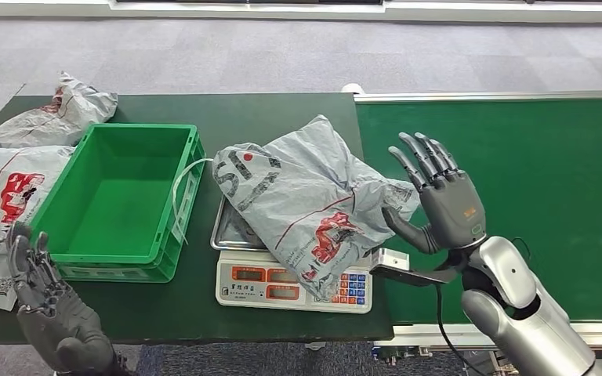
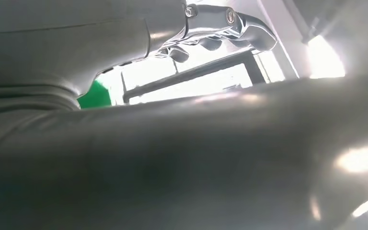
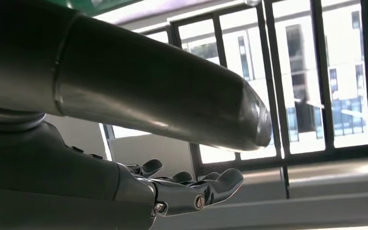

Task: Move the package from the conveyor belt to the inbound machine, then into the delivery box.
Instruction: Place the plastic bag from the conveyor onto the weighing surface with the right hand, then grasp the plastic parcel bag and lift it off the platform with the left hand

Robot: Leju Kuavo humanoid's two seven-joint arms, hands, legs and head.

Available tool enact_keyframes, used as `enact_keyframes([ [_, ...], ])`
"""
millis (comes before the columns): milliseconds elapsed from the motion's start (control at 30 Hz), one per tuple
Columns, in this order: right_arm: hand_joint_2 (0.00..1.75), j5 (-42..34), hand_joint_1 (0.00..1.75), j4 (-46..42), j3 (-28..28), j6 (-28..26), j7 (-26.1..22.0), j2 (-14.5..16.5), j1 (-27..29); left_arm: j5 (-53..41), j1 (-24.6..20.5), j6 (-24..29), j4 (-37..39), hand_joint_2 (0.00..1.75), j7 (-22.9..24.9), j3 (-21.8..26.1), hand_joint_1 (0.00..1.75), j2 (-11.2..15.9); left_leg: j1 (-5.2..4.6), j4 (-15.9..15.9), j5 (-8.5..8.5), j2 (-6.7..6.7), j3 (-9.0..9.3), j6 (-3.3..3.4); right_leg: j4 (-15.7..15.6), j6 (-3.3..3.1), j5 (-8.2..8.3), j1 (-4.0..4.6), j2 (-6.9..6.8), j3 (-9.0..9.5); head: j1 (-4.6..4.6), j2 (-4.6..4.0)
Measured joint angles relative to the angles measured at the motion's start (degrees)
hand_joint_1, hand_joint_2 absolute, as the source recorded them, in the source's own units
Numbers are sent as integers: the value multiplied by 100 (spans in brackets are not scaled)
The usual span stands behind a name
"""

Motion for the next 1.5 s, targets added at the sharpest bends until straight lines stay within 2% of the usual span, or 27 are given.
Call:
enact_keyframes([
  [33,0,51,0,-140,-111,-60,-18,5,147,-442,-86,-32,19,0,224,-24,0,19,0,0,0,-6,-1,0,0,0,0,0,-7,2,0,0],
  [100,0,172,0,-406,-370,-125,-45,41,474,-1541,-367,-223,96,87,892,-116,0,102,-1,1,1,-19,-3,2,-1,1,-1,-1,-21,4,-1,0],
  [167,0,188,0,-620,-643,-155,-70,82,775,-2428,-847,-611,307,175,1631,-245,0,263,-2,2,5,-26,-7,6,-2,3,0,-2,-33,2,-1,0],
  [267,0,-81,0,-870,-1058,-157,-138,80,1155,-2671,-1817,-1223,877,175,2112,-432,0,626,-2,2,18,-31,-12,9,-1,6,10,-2,-42,-1,0,0],
  [400,0,-627,0,-1244,-1696,-130,-293,-9,1839,-2179,-3148,-1923,1860,175,2036,-694,0,1145,-2,3,35,-31,-14,6,1,4,25,-1,-41,-7,-1,0],
  [500,0,-846,0,-1584,-2167,-164,-433,-42,2442,-1944,-3958,-2364,2568,175,2005,-968,0,1467,-2,3,37,-21,-19,6,3,2,29,-1,-30,-14,-1,0],
  [600,0,-881,0,-1886,-2525,-203,-469,-44,2951,-1812,-4593,-2696,3193,175,2043,-1243,0,1603,-2,4,37,-9,-27,6,3,0,32,-2,-17,-28,-1,0],
  [767,0,-968,0,-2214,-2961,-235,-518,-43,3515,-1548,-5538,-3276,4223,175,2068,-1822,0,1598,-4,5,37,-4,-37,7,2,4,35,-4,-13,-38,0,0],
  [800,0,-974,0,-2248,-3007,-241,-550,-42,3573,-1505,-5718,-3407,4430,175,2046,-1960,0,1578,-5,5,37,-1,-37,7,2,6,36,-5,-10,-39,-1,0],
  [933,175,-888,0,-2292,-3050,-255,-637,-11,3624,-1412,-6240,-3775,5179,175,1967,-2540,0,1359,-6,5,38,3,-37,7,1,9,39,-6,-5,-39,0,0],
  [1167,175,-730,0,-2339,-3022,-271,-573,54,3479,-1240,-6692,-4030,6085,175,1910,-3335,0,686,-9,7,38,1,-39,8,1,11,42,-8,-5,-38,0,0],
  [1233,175,-834,0,-2353,-3022,-397,-690,80,3429,-1200,-6750,-4078,6278,175,1908,-3503,0,462,-10,7,38,-1,-41,8,1,11,42,-8,-6,-38,1,0],
  [1367,175,-1407,0,-2371,-3023,-1357,-1512,316,3170,-1116,-6762,-4056,6669,175,1905,-3774,0,37,-10,7,37,2,-44,9,1,11,41,-8,-4,-40,1,0],
  [1433,175,-1554,0,-2438,-3055,-1833,-2022,538,3081,-1072,-6750,-4000,6893,175,1886,-3891,0,-135,-9,6,37,3,-44,9,1,11,41,-8,-2,-41,1,0],
  [1500,175,-1632,0,-2566,-3127,-2060,-2540,834,3032,-1030,-6721,-3920,7111,175,1846,-3986,0,-260,-9,5,37,2,-44,8,2,11,41,-6,-2,-41,0,0],
])
